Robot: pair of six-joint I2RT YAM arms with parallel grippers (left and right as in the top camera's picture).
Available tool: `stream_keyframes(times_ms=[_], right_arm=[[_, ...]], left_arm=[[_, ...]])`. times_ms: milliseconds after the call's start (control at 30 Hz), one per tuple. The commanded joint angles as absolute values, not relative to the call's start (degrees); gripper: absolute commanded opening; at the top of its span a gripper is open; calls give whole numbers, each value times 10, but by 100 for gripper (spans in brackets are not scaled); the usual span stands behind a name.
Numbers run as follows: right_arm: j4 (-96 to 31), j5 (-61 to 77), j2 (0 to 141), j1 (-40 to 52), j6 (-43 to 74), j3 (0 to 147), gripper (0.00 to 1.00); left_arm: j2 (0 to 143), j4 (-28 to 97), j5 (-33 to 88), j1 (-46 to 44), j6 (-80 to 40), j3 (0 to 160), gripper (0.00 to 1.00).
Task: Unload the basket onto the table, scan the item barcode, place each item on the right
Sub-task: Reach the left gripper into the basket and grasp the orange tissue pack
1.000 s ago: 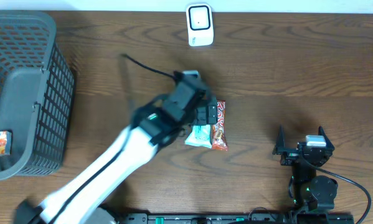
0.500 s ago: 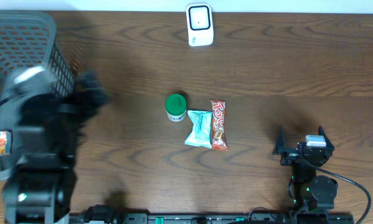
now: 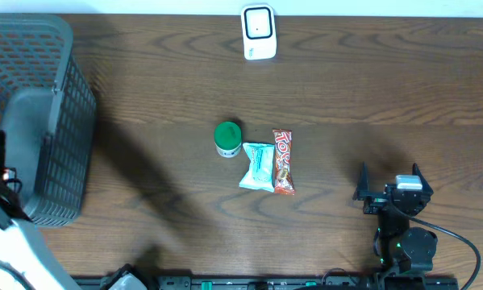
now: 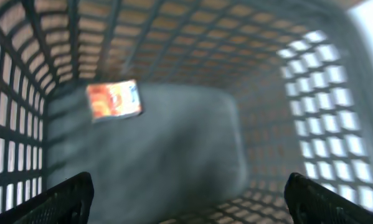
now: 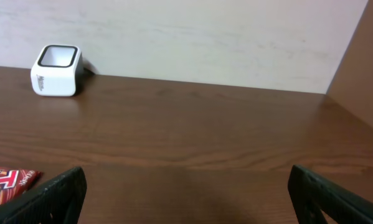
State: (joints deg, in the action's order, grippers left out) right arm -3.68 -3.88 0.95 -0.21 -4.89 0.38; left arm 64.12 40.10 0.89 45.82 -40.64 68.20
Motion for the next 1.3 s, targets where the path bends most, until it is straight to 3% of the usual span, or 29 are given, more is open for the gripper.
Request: stream_keyframes(times_ms=[0,633,1267], right_arm=[[-39,-44,4,4,-54,3,99],[-39,-44,4,4,-54,3,99],[-39,-44,4,4,-54,3,99]], left_arm=[[696,403,44,481,-413,689,98],[939,401,-201,481,-434,688,98],[1064,318,-206,481,-438,688,98]])
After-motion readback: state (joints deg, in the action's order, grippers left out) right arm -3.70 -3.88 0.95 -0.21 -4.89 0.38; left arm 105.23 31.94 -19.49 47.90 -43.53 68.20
